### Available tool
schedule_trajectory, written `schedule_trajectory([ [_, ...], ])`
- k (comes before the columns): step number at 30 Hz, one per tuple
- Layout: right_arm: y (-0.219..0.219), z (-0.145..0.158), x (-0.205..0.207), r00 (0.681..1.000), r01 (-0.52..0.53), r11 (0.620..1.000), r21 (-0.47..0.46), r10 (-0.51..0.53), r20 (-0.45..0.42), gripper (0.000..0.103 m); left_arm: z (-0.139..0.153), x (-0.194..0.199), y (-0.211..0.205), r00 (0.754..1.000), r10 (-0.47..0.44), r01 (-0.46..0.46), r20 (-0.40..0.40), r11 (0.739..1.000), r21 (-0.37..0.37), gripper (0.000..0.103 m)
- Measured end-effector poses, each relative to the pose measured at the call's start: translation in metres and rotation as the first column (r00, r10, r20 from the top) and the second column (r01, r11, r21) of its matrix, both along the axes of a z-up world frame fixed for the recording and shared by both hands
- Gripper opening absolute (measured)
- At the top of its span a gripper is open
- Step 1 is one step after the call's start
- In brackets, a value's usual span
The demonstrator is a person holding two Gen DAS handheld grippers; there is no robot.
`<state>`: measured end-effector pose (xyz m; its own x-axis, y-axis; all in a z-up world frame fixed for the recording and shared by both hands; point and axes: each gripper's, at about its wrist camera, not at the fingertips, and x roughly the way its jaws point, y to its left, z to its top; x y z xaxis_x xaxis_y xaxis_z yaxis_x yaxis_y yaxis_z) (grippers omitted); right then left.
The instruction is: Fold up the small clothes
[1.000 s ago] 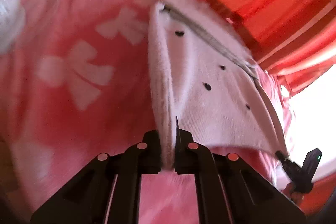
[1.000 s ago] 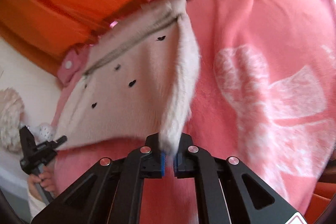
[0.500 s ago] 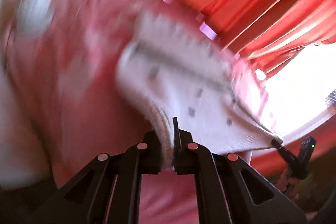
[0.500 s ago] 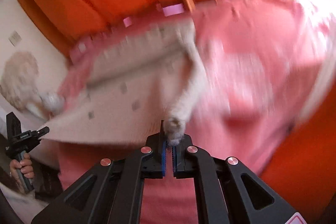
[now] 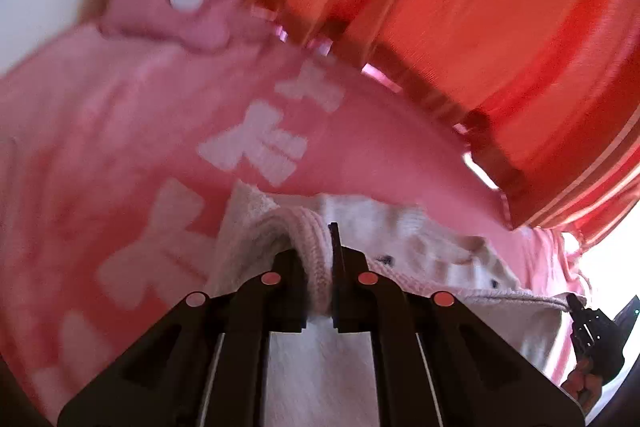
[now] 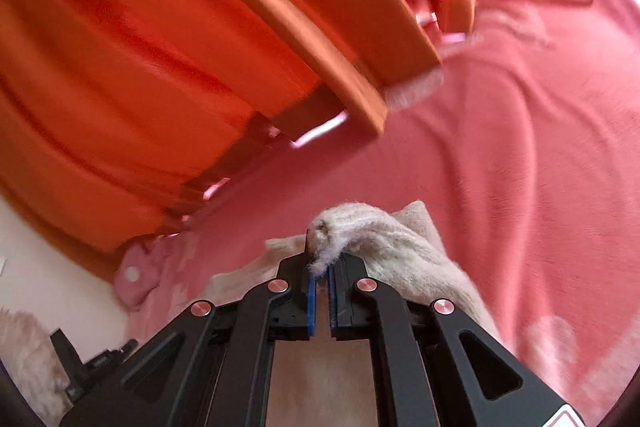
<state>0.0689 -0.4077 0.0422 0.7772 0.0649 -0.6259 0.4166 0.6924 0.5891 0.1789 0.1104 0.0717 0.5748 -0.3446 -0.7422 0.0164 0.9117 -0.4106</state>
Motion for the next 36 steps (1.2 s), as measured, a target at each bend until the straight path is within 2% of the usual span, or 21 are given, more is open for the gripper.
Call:
schedule_trajectory([
  [4, -0.014, -0.037, 0.019, 0.998, 0.007, 0.998, 0.062, -0.003, -0.069, 0.006, -0.034, 0.017, 0.005, 0.997, 0.022, -0.026, -0.076, 0.998, -0.055, 0.007],
  [7, -0.016, -0.035, 0.014, 0.999, 0.024, 0.998, 0.059, -0.022, -0.034, 0.011, -0.030, 0.023, 0.003, 0.999, -0.008, 0.004, -0.051, 0.996, -0.086, 0.011],
  [8, -0.022, -0.031, 0.009, 0.999, 0.045, 0.996, 0.076, -0.045, 0.006, 0.017, -0.028, 0.022, 0.003, 0.999, -0.016, 0.011, -0.042, 0.993, -0.114, 0.013],
  [9, -0.026, -0.026, 0.004, 0.996, 0.076, 0.994, 0.081, -0.079, 0.033, 0.024, -0.026, 0.022, 0.005, 0.999, -0.025, 0.019, -0.036, 0.987, -0.161, 0.021],
  [10, -0.032, -0.021, -0.004, 0.989, 0.122, 0.990, 0.077, -0.127, 0.070, 0.042, -0.025, 0.023, 0.006, 0.999, -0.024, 0.017, -0.034, 0.983, -0.183, 0.029],
  [11, -0.036, -0.018, -0.010, 0.984, 0.145, 0.987, 0.072, -0.152, 0.092, 0.053, -0.023, 0.022, 0.006, 0.999, -0.015, 0.010, -0.028, 0.981, -0.195, 0.051],
  [13, -0.044, -0.018, -0.015, 0.984, 0.144, 0.987, 0.065, -0.150, 0.094, 0.053, -0.013, 0.017, 0.012, 0.998, 0.060, -0.058, 0.016, 0.989, -0.139, 0.071],
  [16, -0.044, -0.029, -0.007, 0.995, 0.097, 0.993, 0.066, -0.099, 0.021, 0.053, -0.001, 0.010, 0.015, 0.993, 0.077, -0.074, 0.088, 0.997, -0.035, 0.074],
  [18, -0.037, -0.033, 0.001, 0.999, 0.040, 0.998, 0.051, -0.039, -0.021, 0.053, -0.001, 0.009, 0.013, 0.993, 0.074, -0.075, 0.090, 0.997, 0.009, 0.080],
  [22, -0.020, -0.042, 0.019, 0.992, -0.057, 0.998, 0.027, 0.059, -0.112, 0.054, -0.023, 0.019, -0.002, 1.000, -0.008, 0.009, -0.025, 1.000, 0.024, 0.080],
  [24, -0.013, -0.047, 0.022, 0.987, -0.073, 0.997, 0.011, 0.073, -0.146, 0.055, -0.029, 0.020, -0.010, 0.999, -0.034, 0.036, -0.034, 0.997, 0.064, 0.079],
  [26, -0.003, -0.046, 0.028, 0.979, -0.105, 0.992, -0.063, 0.092, -0.184, 0.054, -0.030, 0.019, -0.018, 0.998, -0.052, 0.056, -0.033, 0.991, 0.121, 0.075],
  [27, 0.000, -0.045, 0.028, 0.977, -0.109, 0.989, -0.097, 0.088, -0.196, 0.052, -0.032, 0.020, -0.020, 0.997, -0.063, 0.068, -0.040, 0.988, 0.138, 0.056],
  [28, 0.005, -0.043, 0.028, 0.975, -0.114, 0.984, -0.136, 0.084, -0.206, 0.040, -0.034, 0.020, -0.022, 0.996, -0.076, 0.082, -0.048, 0.986, 0.142, 0.045],
  [29, 0.009, -0.041, 0.029, 0.974, -0.127, 0.977, -0.173, 0.089, -0.210, 0.017, -0.036, 0.021, -0.024, 0.994, -0.091, 0.100, -0.061, 0.984, 0.150, 0.028],
  [30, 0.012, -0.038, 0.029, 0.973, -0.133, 0.972, -0.192, 0.092, -0.210, 0.010, -0.037, 0.021, -0.023, 0.994, -0.093, 0.101, -0.060, 0.984, 0.144, 0.017],
  [31, 0.012, -0.035, 0.027, 0.977, -0.124, 0.973, -0.195, 0.086, -0.194, 0.010, -0.034, 0.020, -0.022, 0.995, -0.088, 0.094, -0.048, 0.986, 0.135, 0.012],
  [33, 0.007, -0.018, 0.016, 0.994, -0.085, 0.982, -0.171, 0.072, -0.079, 0.008, -0.022, 0.017, -0.020, 0.997, -0.080, 0.078, 0.007, 0.988, 0.135, 0.010],
  [34, 0.002, -0.002, 0.004, 0.997, -0.058, 0.990, -0.127, 0.064, 0.047, 0.008, -0.014, 0.014, -0.018, 0.996, -0.074, 0.068, 0.050, 0.990, 0.122, 0.010],
  [36, -0.005, 0.018, -0.010, 0.972, -0.046, 0.997, -0.059, 0.059, 0.228, 0.007, 0.005, 0.010, -0.012, 0.990, -0.056, 0.046, 0.132, 0.996, 0.071, 0.009],
])
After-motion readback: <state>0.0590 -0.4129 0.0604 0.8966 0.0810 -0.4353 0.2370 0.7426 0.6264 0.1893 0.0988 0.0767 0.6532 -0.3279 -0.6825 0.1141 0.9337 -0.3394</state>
